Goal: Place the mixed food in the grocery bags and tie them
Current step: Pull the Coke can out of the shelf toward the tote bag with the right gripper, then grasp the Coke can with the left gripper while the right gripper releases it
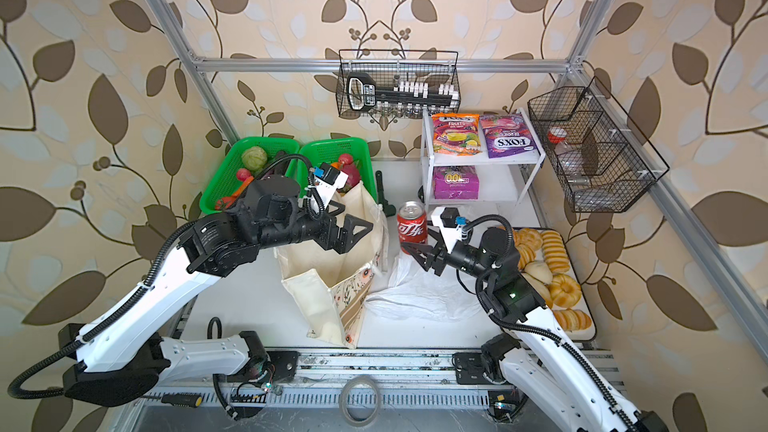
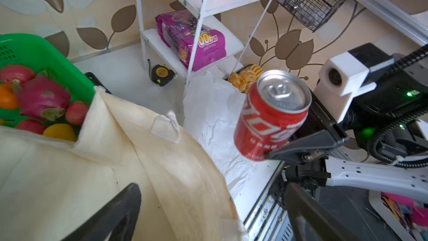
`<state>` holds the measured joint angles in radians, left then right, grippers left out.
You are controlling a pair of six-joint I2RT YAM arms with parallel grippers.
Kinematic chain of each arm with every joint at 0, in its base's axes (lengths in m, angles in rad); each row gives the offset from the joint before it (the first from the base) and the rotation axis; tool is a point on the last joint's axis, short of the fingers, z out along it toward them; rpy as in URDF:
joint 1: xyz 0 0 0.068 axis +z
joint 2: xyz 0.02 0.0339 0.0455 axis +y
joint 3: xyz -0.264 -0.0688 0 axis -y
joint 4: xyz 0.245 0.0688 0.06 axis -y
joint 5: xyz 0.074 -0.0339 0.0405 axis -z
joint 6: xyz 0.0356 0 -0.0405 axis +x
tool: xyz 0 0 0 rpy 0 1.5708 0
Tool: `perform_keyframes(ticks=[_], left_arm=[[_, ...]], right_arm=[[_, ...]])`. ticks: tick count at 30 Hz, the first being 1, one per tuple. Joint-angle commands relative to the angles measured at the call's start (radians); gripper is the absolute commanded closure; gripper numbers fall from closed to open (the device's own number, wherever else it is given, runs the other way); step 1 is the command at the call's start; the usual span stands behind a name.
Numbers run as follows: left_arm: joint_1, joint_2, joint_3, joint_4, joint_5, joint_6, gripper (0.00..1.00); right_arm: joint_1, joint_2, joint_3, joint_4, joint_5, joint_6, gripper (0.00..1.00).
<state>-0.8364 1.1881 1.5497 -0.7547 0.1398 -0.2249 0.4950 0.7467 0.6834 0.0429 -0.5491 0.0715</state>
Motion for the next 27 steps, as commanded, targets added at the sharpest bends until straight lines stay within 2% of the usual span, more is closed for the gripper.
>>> perform_keyframes(ticks=[1, 5, 12, 19, 22, 27], left_arm=[[0.003, 0.001, 0.059, 0.048, 0.133, 0.021, 0.01], [0.002, -0.004, 0.056, 0.073, 0.216, 0.023, 0.01], [0.002, 0.03, 0.086, 0.018, 0.274, 0.055, 0.01], [0.002, 0.106, 0.166, -0.124, 0.205, 0.1, 0.01], [0.0, 0.132, 0.185, -0.154, 0.224, 0.118, 0.01], [0.0, 0.154, 0.199, -0.173, 0.227, 0.137, 0.1]], right_arm=[[0.087, 0.029, 0.105, -0.085, 0.039, -0.144, 0.5], [0.141, 0.079, 0.172, -0.138, 0.047, -0.203, 0.5], [0.166, 0.139, 0.244, -0.184, 0.017, -0.274, 0.5], [0.175, 0.172, 0.301, -0.2, 0.0, -0.329, 0.5], [0.177, 0.18, 0.322, -0.209, -0.003, -0.349, 0.5], [0.181, 0.198, 0.353, -0.236, 0.002, -0.369, 0.5]])
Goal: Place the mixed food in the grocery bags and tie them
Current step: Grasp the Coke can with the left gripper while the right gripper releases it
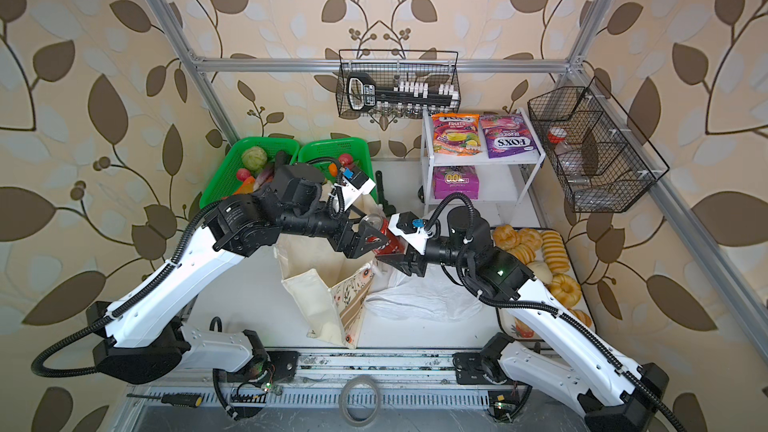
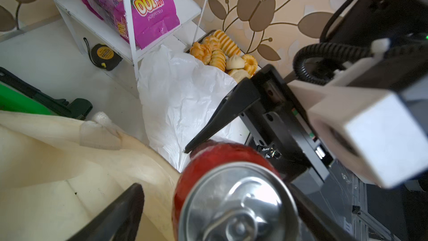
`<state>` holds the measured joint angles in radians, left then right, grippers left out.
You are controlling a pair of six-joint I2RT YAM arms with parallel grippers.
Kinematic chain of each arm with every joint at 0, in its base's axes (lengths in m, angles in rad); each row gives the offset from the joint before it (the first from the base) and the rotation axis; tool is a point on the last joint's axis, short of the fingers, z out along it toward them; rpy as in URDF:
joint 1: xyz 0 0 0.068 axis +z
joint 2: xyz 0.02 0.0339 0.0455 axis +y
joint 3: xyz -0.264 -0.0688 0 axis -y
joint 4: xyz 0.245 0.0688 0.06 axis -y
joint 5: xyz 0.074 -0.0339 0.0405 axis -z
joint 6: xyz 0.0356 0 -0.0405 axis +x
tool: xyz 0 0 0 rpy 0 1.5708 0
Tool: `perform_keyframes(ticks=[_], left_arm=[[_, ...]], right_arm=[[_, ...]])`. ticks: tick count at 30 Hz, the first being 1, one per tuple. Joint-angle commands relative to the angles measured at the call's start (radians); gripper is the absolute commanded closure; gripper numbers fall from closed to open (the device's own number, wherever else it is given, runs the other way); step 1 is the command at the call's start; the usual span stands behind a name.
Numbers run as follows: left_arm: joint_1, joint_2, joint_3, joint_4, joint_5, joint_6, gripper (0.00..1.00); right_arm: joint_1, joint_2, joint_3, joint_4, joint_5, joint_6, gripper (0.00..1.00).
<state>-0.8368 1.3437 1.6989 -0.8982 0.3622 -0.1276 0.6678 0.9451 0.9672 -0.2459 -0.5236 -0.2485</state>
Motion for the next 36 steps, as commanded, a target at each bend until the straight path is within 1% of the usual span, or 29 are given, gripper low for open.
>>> perform_keyframes(ticks=[1, 4, 5, 7, 10, 11, 13, 14, 16, 19, 20, 22, 24, 25, 27, 28, 32, 34, 36], left_arm=[[0.001, 0.001, 0.051, -0.033, 0.009, 0.044, 0.12], [0.001, 0.005, 0.054, -0.038, 0.006, 0.051, 0.18], [0.001, 0.006, 0.055, -0.038, 0.002, 0.051, 0.18], [0.001, 0.008, 0.055, -0.039, 0.0, 0.053, 0.24], [0.001, 0.013, 0.061, -0.047, -0.002, 0.056, 0.28], [0.001, 0.011, 0.06, -0.047, 0.0, 0.056, 0.31], [0.001, 0.01, 0.054, -0.037, 0.022, 0.056, 0.48], [0.001, 0.011, 0.048, -0.027, 0.041, 0.054, 0.51], [0.001, 0.007, 0.037, -0.008, 0.064, 0.048, 0.53], [0.001, -0.009, 0.022, 0.014, 0.044, 0.041, 0.62], [0.001, -0.017, 0.015, 0.025, 0.031, 0.037, 0.63], [0.001, -0.04, -0.001, 0.051, 0.009, 0.025, 0.66], [0.001, -0.062, -0.013, 0.075, 0.021, 0.024, 0.69], [0.001, -0.069, -0.014, 0.081, 0.03, 0.026, 0.7], [0.001, -0.088, -0.013, 0.084, 0.001, 0.025, 0.73], [0.002, -0.1, -0.015, 0.086, -0.033, 0.024, 0.75], [0.004, -0.157, -0.036, 0.108, -0.153, 0.02, 0.79], [0.004, -0.189, -0.046, 0.126, -0.202, 0.015, 0.79], [0.004, -0.227, -0.063, 0.155, -0.255, 0.003, 0.79]], right_arm=[[0.014, 0.006, 0.08, 0.035, -0.001, -0.056, 0.5], [0.031, 0.012, 0.095, 0.003, 0.024, -0.087, 0.5], [0.035, 0.016, 0.099, -0.002, 0.024, -0.09, 0.5], [0.038, 0.019, 0.11, -0.016, 0.026, -0.098, 0.5], [0.038, 0.022, 0.129, -0.045, 0.038, -0.118, 0.5], [0.038, 0.024, 0.136, -0.053, 0.035, -0.121, 0.5], [0.037, 0.029, 0.147, -0.067, 0.021, -0.13, 0.5], [0.038, 0.029, 0.15, -0.068, 0.017, -0.128, 0.5], [0.038, 0.028, 0.148, -0.065, 0.015, -0.129, 0.48], [0.037, 0.019, 0.142, -0.06, 0.024, -0.122, 0.43], [0.037, 0.017, 0.139, -0.059, 0.023, -0.119, 0.4], [0.037, 0.01, 0.132, -0.049, 0.023, -0.104, 0.32], [0.037, 0.002, 0.12, -0.04, 0.024, -0.091, 0.23], [0.037, -0.008, 0.111, -0.027, 0.042, -0.075, 0.19], [0.038, -0.035, 0.086, -0.003, 0.081, -0.044, 0.15], [0.038, -0.053, 0.075, 0.008, 0.096, -0.032, 0.13], [0.038, -0.114, 0.028, 0.063, 0.117, 0.041, 0.06], [0.035, -0.13, 0.019, 0.076, 0.153, 0.105, 0.05], [0.032, -0.124, 0.025, 0.077, 0.221, 0.195, 0.06]])
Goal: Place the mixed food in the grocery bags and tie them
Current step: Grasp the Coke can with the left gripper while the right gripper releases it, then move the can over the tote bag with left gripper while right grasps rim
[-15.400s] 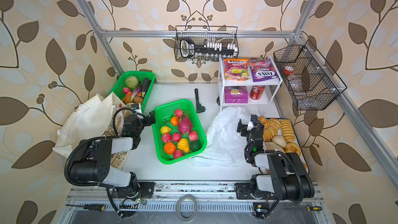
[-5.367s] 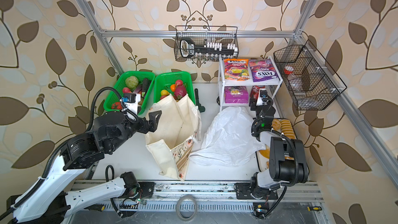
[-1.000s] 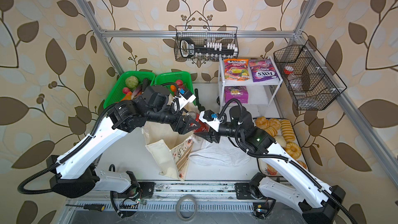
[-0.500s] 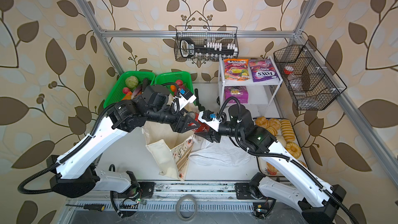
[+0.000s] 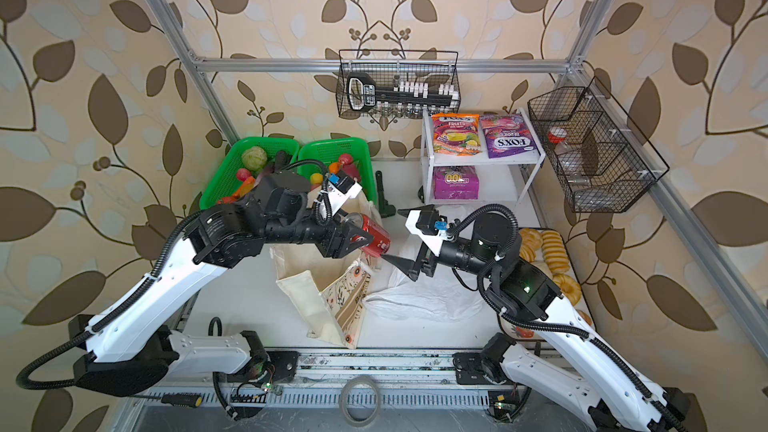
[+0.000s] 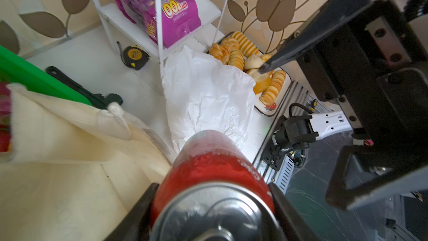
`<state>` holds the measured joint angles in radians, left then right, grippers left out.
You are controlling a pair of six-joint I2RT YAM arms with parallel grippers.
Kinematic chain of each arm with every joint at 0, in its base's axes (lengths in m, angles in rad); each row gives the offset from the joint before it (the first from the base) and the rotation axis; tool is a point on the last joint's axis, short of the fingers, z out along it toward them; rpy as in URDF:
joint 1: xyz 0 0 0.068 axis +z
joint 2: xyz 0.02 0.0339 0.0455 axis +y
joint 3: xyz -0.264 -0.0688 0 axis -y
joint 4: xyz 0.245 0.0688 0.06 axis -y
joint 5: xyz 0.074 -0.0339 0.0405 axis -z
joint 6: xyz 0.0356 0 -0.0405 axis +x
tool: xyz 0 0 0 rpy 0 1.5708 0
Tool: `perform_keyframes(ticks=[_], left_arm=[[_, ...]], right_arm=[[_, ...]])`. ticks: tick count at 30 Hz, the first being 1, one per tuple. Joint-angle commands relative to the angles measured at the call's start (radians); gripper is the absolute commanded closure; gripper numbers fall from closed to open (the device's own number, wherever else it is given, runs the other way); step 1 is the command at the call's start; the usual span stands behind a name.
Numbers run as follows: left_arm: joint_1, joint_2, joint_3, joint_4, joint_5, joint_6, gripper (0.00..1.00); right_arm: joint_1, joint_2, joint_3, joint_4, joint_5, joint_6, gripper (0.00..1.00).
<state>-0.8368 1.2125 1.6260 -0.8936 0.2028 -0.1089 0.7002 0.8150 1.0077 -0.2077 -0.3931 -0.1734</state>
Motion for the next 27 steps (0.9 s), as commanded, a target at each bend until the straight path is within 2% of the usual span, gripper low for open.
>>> perform_keyframes(ticks=[1, 4, 9, 11, 14, 19, 21, 23, 27], left_arm=[[0.004, -0.117, -0.001, 0.167, -0.119, -0.022, 0.79], [0.004, -0.178, -0.037, 0.206, -0.18, -0.028, 0.8], [0.004, -0.256, -0.107, 0.186, -0.421, -0.031, 0.82], [0.005, -0.257, -0.125, 0.134, -0.474, -0.017, 0.81], [0.005, -0.213, -0.125, 0.048, -0.496, -0.026, 0.8], [0.017, -0.142, -0.186, 0.066, -0.493, -0.032, 0.8], [0.024, -0.103, -0.197, 0.083, -0.476, -0.035, 0.8], [0.03, -0.071, -0.207, 0.105, -0.468, -0.037, 0.81], [0.04, -0.008, -0.222, 0.139, -0.446, -0.047, 0.81]], right_arm=[[-0.007, 0.017, -0.01, 0.034, 0.121, 0.172, 0.07], [-0.023, 0.067, 0.012, 0.01, 0.186, 0.332, 0.12], [-0.017, 0.211, 0.077, -0.052, 0.178, 0.556, 0.18], [0.0, 0.283, 0.123, -0.107, 0.214, 0.617, 0.19], [0.026, 0.362, 0.166, -0.154, 0.307, 0.677, 0.19], [0.059, 0.467, 0.228, -0.204, 0.396, 0.68, 0.23], [0.072, 0.501, 0.265, -0.24, 0.464, 0.686, 0.28], [0.075, 0.516, 0.268, -0.239, 0.464, 0.686, 0.34], [0.08, 0.53, 0.261, -0.222, 0.437, 0.695, 0.53]])
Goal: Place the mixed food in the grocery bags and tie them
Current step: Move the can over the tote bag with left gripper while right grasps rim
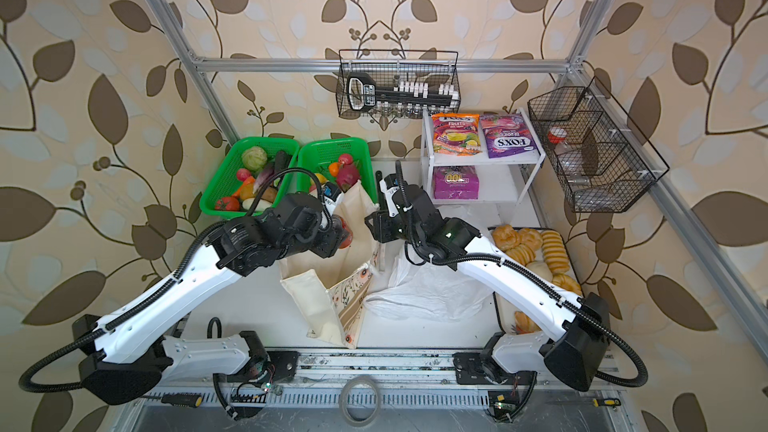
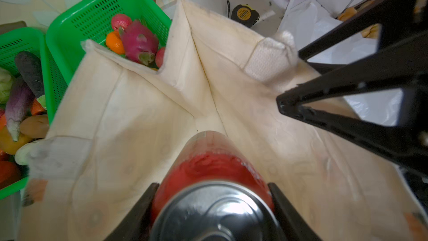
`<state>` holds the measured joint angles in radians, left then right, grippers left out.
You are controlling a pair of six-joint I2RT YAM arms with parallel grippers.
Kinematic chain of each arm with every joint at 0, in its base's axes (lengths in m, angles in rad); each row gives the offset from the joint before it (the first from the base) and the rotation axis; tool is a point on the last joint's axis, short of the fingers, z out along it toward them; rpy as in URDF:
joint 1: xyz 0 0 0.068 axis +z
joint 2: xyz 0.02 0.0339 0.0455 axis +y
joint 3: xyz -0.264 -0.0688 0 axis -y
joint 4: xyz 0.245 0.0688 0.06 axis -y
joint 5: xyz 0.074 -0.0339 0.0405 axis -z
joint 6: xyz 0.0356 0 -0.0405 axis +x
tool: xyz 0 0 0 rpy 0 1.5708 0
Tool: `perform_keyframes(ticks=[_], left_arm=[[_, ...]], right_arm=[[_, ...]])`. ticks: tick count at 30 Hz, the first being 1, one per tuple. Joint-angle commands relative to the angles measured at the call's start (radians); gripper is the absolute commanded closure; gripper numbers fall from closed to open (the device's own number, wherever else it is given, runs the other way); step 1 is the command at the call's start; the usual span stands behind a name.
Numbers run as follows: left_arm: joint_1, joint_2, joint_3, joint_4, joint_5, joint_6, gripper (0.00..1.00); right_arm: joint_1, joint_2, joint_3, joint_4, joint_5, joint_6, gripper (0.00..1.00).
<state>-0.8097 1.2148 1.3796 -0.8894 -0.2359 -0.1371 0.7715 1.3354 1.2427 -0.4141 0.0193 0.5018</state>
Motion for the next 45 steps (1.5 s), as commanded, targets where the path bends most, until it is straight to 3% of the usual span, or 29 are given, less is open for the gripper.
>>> perform_keyframes(ticks=[1, 5, 7, 18, 25, 35, 45], left_arm=[[0.015, 0.003, 0.018, 0.143, -0.006, -0.025, 0.81], [0.021, 0.034, -0.039, 0.216, -0.034, -0.105, 0.82], [0.025, 0.037, -0.09, 0.278, -0.037, -0.153, 0.82], [0.038, 0.113, -0.202, 0.43, -0.072, -0.243, 0.83], [0.041, 0.154, -0.263, 0.474, -0.017, -0.24, 0.84], [0.101, 0.274, -0.205, 0.489, -0.051, -0.289, 0.87], [0.118, 0.376, -0.202, 0.493, 0.005, -0.293, 0.87]], right_arm=[[0.009, 0.011, 0.025, -0.014, 0.023, 0.022, 0.57], [0.014, -0.001, 0.003, 0.033, 0.01, 0.037, 0.75], [0.014, -0.01, -0.027, 0.054, 0.008, 0.048, 0.78], [0.014, -0.055, -0.088, 0.114, 0.01, 0.052, 0.79], [0.015, -0.07, -0.127, 0.168, 0.012, 0.053, 0.79], [0.014, -0.077, -0.144, 0.193, -0.019, 0.036, 0.81], [0.009, -0.078, -0.146, 0.202, -0.052, 0.027, 0.83]])
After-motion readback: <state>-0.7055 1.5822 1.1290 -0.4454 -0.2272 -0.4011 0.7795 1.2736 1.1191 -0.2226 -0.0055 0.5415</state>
